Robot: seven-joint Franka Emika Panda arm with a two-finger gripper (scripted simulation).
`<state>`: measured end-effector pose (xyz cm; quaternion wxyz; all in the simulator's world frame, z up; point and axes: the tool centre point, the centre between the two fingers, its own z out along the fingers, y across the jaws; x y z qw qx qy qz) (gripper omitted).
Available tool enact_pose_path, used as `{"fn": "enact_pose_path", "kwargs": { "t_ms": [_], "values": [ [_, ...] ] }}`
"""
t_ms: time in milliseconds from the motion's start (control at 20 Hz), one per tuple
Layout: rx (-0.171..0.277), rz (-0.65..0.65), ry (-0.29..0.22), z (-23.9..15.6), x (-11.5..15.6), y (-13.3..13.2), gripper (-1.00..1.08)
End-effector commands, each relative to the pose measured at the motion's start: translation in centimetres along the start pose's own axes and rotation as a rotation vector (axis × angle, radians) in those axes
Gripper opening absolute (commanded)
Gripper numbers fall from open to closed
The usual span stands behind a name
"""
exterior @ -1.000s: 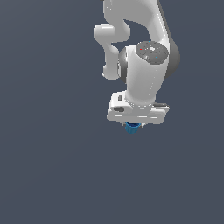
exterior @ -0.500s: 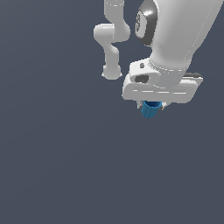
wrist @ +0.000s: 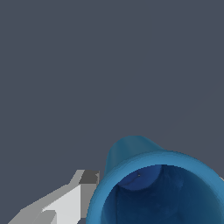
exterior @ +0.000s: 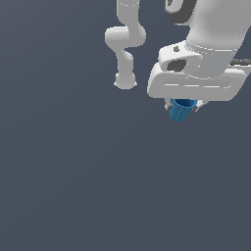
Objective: Pick up the object and move it to a goal position.
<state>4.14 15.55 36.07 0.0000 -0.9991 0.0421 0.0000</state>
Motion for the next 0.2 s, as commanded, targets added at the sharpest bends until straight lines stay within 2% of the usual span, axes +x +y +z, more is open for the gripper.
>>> {"fn": "enact_pose_path", "kwargs": {
  "t_ms": [0,150],
  "values": [
    [0.000,0.001,0.000,-0.42,0.01,-0.17,-1.00],
    [0.000,0.001,0.000,-0.39,0.08,-0.17,-1.00]
  ]
}}
